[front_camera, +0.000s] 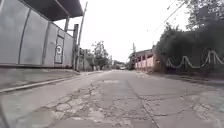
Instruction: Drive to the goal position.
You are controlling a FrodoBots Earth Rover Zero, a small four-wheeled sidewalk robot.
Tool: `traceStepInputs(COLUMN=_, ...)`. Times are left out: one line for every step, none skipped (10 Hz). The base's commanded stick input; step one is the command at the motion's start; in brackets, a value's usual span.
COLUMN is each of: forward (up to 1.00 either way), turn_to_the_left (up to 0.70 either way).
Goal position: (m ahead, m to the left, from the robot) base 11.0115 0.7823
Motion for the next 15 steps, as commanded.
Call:
traceStepInputs(forward=0.7, turn_to_the_left=0.0)
traceStepInputs(forward=0.7, turn_to_the_left=0.0)
traceStepInputs(forward=0.7, turn_to_the_left=0.0)
traceStepInputs(forward=0.7, turn_to_the_left=0.0)
traceStepInputs(forward=0.7, turn_to_the_left=0.0)
traceStepInputs(forward=0.7, turn_to_the_left=0.0)
traceStepInputs(forward=0.7, turn_to_the_left=0.0)
traceStepInputs(forward=0.7, turn_to_the_left=0.0)
traceStepInputs(forward=0.7, turn_to_the_left=0.0)
traceStepInputs(forward=0.7, turn_to_the_left=0.0)
traceStepInputs(forward=0.7, turn_to_the_left=0.0)
traceStepInputs(forward=0.7, turn_to_the_left=0.0)
traceStepInputs(forward=0.7, turn_to_the_left=0.0)
traceStepInputs(forward=0.7, turn_to_the_left=0.0)
traceStepInputs(forward=0.7, turn_to_the_left=0.0)
